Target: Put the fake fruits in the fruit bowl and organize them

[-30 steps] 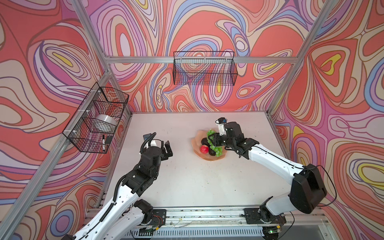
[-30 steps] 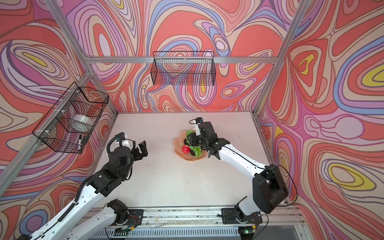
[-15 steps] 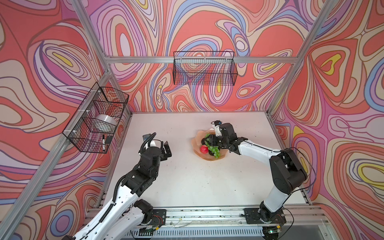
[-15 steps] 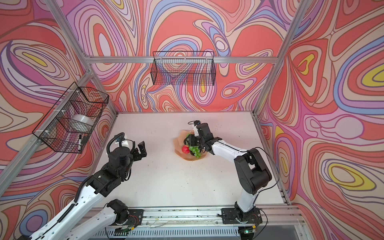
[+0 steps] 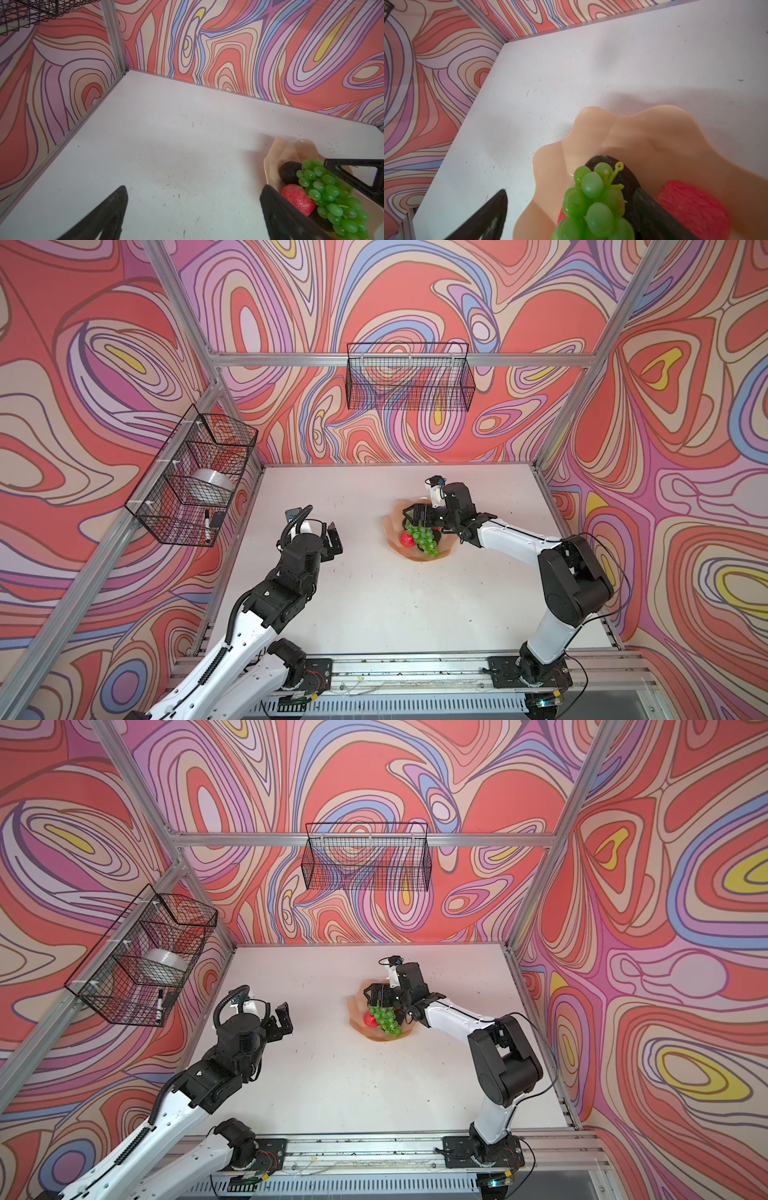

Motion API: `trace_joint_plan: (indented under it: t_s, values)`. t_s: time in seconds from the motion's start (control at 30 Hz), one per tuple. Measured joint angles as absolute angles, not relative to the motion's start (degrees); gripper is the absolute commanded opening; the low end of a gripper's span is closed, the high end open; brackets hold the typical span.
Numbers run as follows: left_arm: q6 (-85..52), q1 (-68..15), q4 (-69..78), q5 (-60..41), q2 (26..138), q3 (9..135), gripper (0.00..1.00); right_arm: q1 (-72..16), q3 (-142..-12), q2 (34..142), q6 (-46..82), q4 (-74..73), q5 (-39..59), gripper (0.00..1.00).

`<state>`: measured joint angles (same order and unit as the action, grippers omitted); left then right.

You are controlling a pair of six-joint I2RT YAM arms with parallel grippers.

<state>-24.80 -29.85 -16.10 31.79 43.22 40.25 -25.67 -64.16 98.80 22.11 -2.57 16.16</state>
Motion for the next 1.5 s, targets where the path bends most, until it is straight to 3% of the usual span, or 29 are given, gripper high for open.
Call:
trace_joint_plan:
  t_s: [0.3,0.47,0.63,0.8,0.97,1.2,1.23,1.5]
  values:
    - [-17.1,-28.8,-0.9,44.3,42.9,27.3,1.0,-15.1,-50.2,78.1,19.5,-8.6,10.1,0.98]
    - [-10.1,-26.6,9.8,50.1,45.5,17.2,1.0,-9.6,-38.9,70.6,17.8,-9.8,-2.7,0.98]
    - [-6.6,-21.3,20.2,49.0,47.9,11.0,1.0,-8.7,-26.3,65.8,14.0,-18.9,-13.4,0.98]
    - [-5.4,-13.9,27.2,41.8,56.1,9.2,0.97,-7.7,-19.9,71.1,9.1,-31.9,-19.2,0.98]
    - [-3.9,-10.2,29.9,31.9,66.7,14.5,0.91,-4.1,-18.3,82.1,6.7,-46.8,-19.0,0.98]
    - [-0.9,-7.7,51.8,23.8,83.0,15.6,0.97,-1.9,-18.5,92.9,4.9,-60.6,-15.6,0.98]
    - [-0.6,-7.1,53.1,22.5,84.9,15.0,1.0,-1.8,-18.4,94.9,4.7,-63.4,-15.2,0.98]
    - [0.0,-6.7,55.9,19.2,88.9,17.3,1.0,-1.8,-18.7,98.3,3.9,-67.9,-13.9,0.98]
